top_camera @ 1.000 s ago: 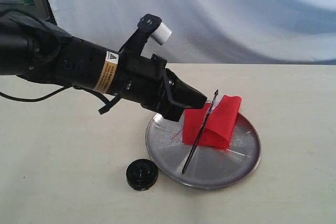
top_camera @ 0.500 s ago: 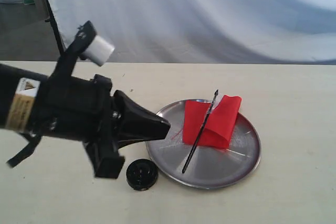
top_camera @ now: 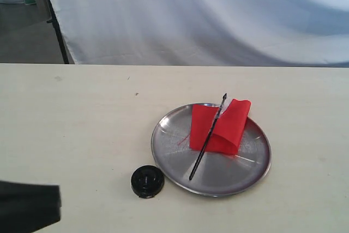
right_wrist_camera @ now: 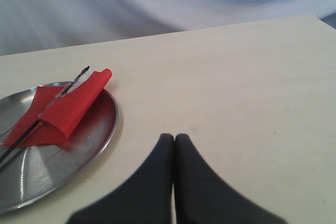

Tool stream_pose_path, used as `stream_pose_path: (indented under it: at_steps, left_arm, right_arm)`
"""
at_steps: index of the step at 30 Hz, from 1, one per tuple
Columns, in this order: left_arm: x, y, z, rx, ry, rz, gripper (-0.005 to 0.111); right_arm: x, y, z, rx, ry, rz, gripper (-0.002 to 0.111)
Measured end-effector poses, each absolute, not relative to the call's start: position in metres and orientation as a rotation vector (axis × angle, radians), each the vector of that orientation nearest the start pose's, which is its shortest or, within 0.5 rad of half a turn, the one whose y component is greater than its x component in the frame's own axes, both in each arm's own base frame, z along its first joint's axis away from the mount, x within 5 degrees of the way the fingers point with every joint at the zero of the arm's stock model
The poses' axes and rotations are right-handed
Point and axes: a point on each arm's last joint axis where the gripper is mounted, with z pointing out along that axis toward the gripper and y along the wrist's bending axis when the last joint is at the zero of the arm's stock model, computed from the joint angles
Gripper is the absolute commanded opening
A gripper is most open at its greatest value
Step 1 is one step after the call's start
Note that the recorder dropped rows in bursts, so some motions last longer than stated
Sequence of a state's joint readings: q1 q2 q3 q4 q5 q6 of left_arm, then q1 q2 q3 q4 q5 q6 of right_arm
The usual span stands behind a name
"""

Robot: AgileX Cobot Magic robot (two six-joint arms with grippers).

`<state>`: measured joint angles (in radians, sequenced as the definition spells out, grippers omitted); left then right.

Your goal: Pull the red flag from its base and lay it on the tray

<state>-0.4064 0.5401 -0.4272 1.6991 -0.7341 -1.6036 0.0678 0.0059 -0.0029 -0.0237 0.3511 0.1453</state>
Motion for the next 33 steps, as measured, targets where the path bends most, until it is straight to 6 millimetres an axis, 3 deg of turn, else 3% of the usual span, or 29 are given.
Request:
stream_pose_path:
  at_steps: [10, 21, 33]
  left_arm:
    - [0.029, -0.08, 0.306, 1.041, 1.255, -0.72, 0.0]
    - [0.029, -0.08, 0.304, 1.046, 1.261, -0.716, 0.0]
    - [0.049, -0.073, 0.258, 0.798, 1.47, -0.714, 0.0]
  right_arm:
    - [0.054, 0.003, 0.182, 0.057, 1.838, 0.126, -0.001]
    - [0.054, 0.003, 0.182, 0.057, 1.838, 0.126, -0.001]
    - [0.054, 0.003, 0.185, 0.046, 1.812, 0.121, -0.001]
